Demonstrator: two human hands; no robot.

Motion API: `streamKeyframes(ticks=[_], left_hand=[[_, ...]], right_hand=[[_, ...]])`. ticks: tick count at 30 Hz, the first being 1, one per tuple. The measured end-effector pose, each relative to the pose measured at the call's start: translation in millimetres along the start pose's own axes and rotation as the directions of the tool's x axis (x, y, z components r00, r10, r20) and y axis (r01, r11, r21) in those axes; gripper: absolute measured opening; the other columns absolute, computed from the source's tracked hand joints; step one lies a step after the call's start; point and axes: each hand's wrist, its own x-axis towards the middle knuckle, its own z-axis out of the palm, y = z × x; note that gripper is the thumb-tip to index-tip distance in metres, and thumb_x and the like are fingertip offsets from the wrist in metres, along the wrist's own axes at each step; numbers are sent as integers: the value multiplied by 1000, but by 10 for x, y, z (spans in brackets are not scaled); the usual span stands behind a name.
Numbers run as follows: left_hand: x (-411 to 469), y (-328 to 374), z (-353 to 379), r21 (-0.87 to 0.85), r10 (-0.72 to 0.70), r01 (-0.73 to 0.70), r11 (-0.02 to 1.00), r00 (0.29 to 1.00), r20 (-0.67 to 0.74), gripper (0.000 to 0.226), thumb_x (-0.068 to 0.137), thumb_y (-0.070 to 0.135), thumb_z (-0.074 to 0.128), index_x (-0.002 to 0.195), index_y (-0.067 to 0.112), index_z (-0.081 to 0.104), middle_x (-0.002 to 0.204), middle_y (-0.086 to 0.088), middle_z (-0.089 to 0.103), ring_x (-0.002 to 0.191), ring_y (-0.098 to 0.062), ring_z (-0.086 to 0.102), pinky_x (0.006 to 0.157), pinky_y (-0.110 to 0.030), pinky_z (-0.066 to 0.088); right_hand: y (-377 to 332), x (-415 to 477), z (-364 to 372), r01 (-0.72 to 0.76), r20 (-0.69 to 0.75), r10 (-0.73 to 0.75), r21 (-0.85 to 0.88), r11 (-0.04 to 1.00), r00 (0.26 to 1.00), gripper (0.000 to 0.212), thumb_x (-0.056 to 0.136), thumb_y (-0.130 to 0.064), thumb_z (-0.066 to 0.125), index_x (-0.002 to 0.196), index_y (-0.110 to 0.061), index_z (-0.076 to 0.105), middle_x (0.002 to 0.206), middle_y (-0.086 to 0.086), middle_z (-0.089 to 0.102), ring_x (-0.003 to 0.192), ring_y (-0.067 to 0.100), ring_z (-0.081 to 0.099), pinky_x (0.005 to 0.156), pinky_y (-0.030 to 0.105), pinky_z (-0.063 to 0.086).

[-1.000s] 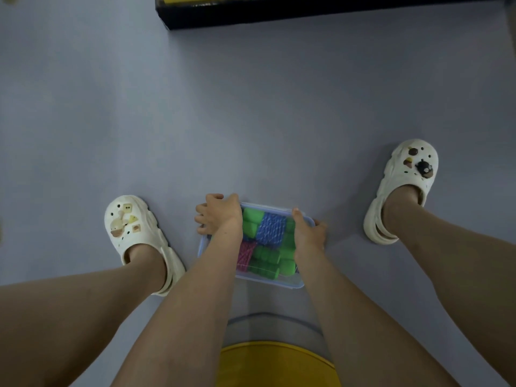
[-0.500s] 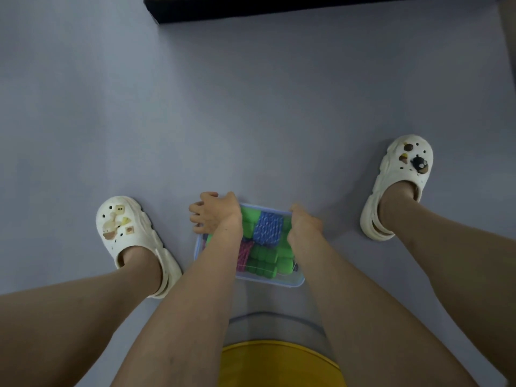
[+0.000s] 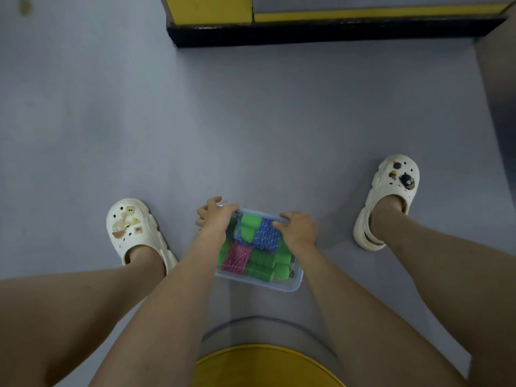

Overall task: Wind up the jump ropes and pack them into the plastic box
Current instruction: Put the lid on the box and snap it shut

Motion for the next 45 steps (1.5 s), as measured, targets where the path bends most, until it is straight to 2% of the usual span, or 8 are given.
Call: streamKeyframes(ticks=[13,18,23,27,31,36,39,45], left_hand=[[115,-46,63,214,73,-65,975,997,-31,58,81,45,65,132,32,42,141,-6,30,130,-30,27,110,-48,26],[23,-40,-106,-246,157,-122,961,980,126,66,83,34,67,140,21,37,140,-5,38,125,-26,45,109,-42,34],[-125,-268,-314,200,-87,102,974,993,-86,61,92,41,52,137,1,42,140,-24,39,127,-38,42,104,-36,36],[-386,-496,-353,104,-207,187,977,949,238,32,95,33,52,100,2,58,95,-14,63,75,-24,62,66,-29,44],[-385,-538,-254,158,-45,8,987,972,232,27,96,21,52,78,2,60,89,-20,64,77,-23,63,63,-29,46],[-359,-208,-138,-28,261,-264,964,926,272,13,86,12,57,82,7,68,78,-15,59,80,-18,50,66,-28,39],[-289,91,-10,40,351,-384,923,878,325,21,88,-4,55,107,-5,66,105,-13,63,102,-21,57,89,-26,42],[-219,-180,-190,518,256,-283,808,959,124,42,94,33,52,134,21,52,141,-8,48,129,-29,43,112,-42,23]], right_hand=[[237,87,42,114,-29,-111,140,984,993,23,81,-33,72,91,-13,76,91,8,68,86,22,61,80,31,48],[391,-164,145,27,-133,-5,166,986,991,21,85,-35,66,93,-17,76,93,6,72,88,24,65,83,36,49],[507,-533,74,-233,-186,231,12,973,955,38,92,-43,54,98,-11,72,101,14,70,95,32,64,82,35,47],[327,-471,-23,-146,-144,149,32,989,978,30,87,-18,60,115,-8,67,116,14,66,108,30,61,87,31,46],[132,-362,-34,-100,-72,113,173,980,991,26,86,-12,61,110,-4,69,109,18,68,101,32,64,85,35,49],[319,-571,171,-321,153,286,306,896,946,48,88,-44,61,105,1,64,98,23,68,85,36,67,77,43,55],[318,-775,282,-497,344,380,383,778,859,56,87,-57,53,93,-3,60,77,20,65,63,32,66,63,42,57],[112,-686,133,-336,-306,383,196,921,872,81,90,-54,49,147,-3,23,153,21,23,141,32,25,112,41,24]])
